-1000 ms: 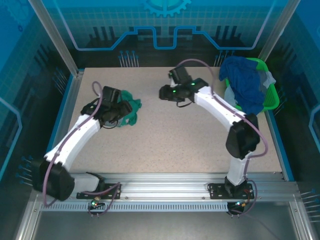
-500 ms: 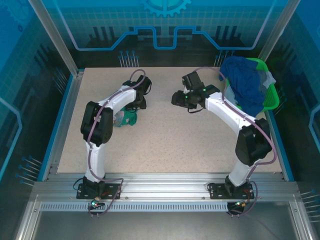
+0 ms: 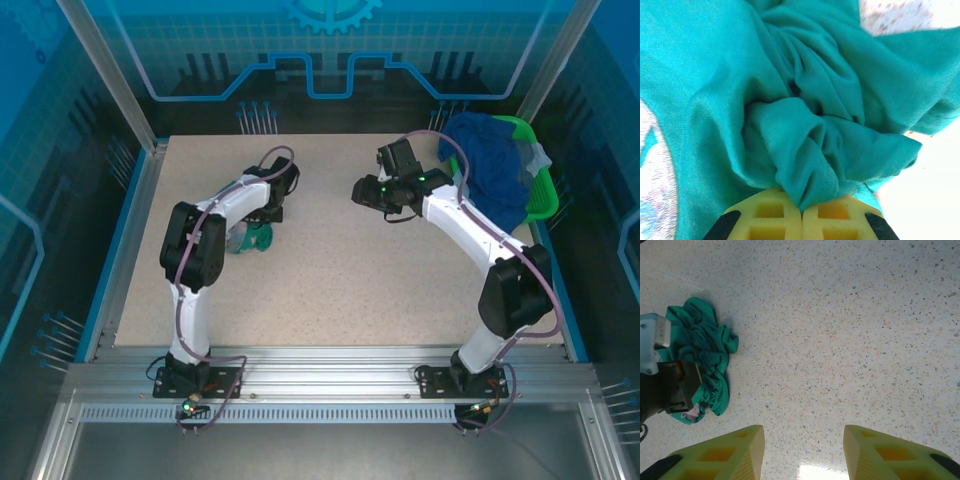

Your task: Fold and stack the t-shirts

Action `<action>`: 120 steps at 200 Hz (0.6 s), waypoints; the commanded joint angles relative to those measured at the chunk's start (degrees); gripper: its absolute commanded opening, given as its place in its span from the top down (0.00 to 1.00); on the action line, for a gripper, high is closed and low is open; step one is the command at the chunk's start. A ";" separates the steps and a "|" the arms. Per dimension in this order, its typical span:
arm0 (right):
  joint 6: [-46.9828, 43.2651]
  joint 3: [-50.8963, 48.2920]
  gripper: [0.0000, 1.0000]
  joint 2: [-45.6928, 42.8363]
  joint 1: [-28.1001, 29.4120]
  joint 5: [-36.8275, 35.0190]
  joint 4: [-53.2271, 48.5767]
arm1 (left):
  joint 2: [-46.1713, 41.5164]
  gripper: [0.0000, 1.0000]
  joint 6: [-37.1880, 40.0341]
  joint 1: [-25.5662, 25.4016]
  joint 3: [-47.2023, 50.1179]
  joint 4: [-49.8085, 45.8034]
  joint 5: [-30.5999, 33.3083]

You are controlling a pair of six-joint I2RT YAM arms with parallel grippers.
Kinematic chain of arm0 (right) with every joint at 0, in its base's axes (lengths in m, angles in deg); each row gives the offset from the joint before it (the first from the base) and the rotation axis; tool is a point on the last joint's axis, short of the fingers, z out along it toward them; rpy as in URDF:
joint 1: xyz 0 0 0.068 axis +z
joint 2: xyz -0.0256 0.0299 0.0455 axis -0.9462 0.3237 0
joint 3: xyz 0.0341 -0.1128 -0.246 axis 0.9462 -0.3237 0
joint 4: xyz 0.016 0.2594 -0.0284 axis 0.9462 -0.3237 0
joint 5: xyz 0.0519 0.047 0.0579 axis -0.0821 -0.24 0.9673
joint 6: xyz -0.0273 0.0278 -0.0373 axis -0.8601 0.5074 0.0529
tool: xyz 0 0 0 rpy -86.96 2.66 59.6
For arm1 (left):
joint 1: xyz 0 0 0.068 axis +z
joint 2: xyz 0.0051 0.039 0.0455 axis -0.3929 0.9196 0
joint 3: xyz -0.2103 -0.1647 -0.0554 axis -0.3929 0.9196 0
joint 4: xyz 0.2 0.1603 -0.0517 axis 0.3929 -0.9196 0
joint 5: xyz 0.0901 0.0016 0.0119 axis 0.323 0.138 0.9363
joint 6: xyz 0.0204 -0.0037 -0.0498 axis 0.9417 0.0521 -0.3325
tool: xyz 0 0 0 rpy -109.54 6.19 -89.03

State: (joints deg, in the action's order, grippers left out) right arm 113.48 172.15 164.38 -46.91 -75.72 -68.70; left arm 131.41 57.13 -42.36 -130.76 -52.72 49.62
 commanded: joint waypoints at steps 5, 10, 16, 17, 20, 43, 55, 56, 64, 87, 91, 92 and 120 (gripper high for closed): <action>0.25 -0.13 0.55 -0.71 -0.78 0.80 -0.01 | -8.57 1.00 3.23 -0.29 -1.91 3.57 -1.09; 0.17 -0.04 0.55 -0.84 -0.94 0.68 -0.13 | -9.36 1.00 3.60 -0.67 -2.60 3.90 -2.24; 0.16 -0.04 0.55 -1.02 -1.23 0.53 -0.17 | -10.25 1.00 3.83 -1.25 -3.61 4.18 -3.76; 0.16 0.01 0.55 -1.04 -1.29 0.51 -0.20 | -10.42 1.00 3.89 -1.34 -3.78 4.23 -3.98; 0.15 0.04 0.55 -1.13 -1.47 0.49 -0.15 | -10.80 1.00 4.06 -1.66 -4.36 4.40 -4.91; 0.03 0.31 0.56 -1.84 -3.21 0.40 -0.39 | -12.23 1.00 5.66 -4.45 -9.41 4.87 -11.34; -0.19 0.83 0.56 -2.38 -4.20 0.16 -0.82 | -12.28 1.00 6.84 -6.39 -12.92 5.08 -14.21; -0.28 0.88 0.56 -2.42 -4.27 0.14 -0.88 | -12.27 1.00 6.89 -6.55 -13.14 5.03 -14.39; -0.36 1.15 0.57 -2.87 -4.95 -0.24 -1.26 | -12.14 1.00 7.51 -7.66 -15.56 5.28 -16.57; -0.54 1.63 0.57 -4.82 -7.31 -0.96 -1.78 | -12.04 1.00 7.71 -9.52 -22.17 6.96 -22.84; -0.55 1.72 0.57 -5.16 -7.84 -1.21 -2.01 | -12.01 1.00 7.66 -9.71 -23.65 7.08 -23.73; -0.55 1.77 0.57 -5.27 -7.98 -1.33 -2.04 | -12.05 1.00 7.65 -9.79 -24.08 7.09 -23.94; -1.20 2.87 0.58 -8.05 -10.63 -4.12 -4.09 | -14.32 1.00 6.90 -10.08 -29.99 10.00 -26.92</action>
State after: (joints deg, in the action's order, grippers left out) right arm 113.39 172.43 160.23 -55.39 -76.90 -70.03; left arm 120.90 63.29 -52.78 -156.14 -47.06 28.44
